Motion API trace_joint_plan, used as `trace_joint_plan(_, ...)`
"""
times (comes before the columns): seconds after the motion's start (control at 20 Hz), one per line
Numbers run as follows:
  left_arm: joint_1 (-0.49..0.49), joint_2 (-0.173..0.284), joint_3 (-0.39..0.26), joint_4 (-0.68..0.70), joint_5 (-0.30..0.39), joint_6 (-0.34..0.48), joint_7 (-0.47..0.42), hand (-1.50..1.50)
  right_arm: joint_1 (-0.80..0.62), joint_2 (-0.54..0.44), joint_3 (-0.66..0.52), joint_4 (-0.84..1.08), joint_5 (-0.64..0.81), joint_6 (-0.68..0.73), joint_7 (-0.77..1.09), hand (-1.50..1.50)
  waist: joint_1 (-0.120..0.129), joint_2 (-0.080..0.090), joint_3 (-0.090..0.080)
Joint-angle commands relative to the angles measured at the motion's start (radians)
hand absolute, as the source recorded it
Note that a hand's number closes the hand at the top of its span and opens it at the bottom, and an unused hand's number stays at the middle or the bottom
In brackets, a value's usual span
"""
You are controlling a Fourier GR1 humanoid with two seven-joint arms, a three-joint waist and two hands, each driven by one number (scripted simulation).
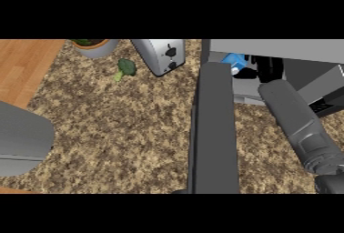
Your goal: Pick up the milk, place it into the microwave and close the microwave
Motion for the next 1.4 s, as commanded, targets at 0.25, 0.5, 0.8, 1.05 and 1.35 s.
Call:
trace_joint_plan(0.25,-0.042,0.013,-0.010,0.018,-0.048,0.010,-0.003,-1.50,0.029,-0.104,0.030,0.155,0.074,-0.271,0.228,-1.50,0.015,0.023,-0.003)
trace_joint_plan(0.5,-0.063,0.024,-0.007,0.046,-0.076,0.007,-0.017,-1.50,-0.016,-0.056,0.033,0.081,0.066,-0.130,0.102,-1.50,0.031,0.018,0.005)
trace_joint_plan(0.8,-0.075,0.023,-0.053,0.075,-0.104,-0.022,-0.014,-1.50,-0.019,-0.019,0.018,0.066,0.049,-0.067,0.040,-1.50,0.014,0.010,0.004)
trace_joint_plan(1.05,-0.092,0.007,-0.108,0.081,-0.130,-0.048,-0.023,-1.50,-0.031,-0.008,0.001,0.073,0.028,0.054,-0.001,-1.50,0.007,0.009,0.003)
trace_joint_plan(1.35,-0.084,0.020,-0.141,0.106,-0.124,-0.116,-0.045,-1.50,0.028,0.038,-0.079,0.044,-0.060,0.151,-0.119,-1.50,-0.013,-0.003,0.003)
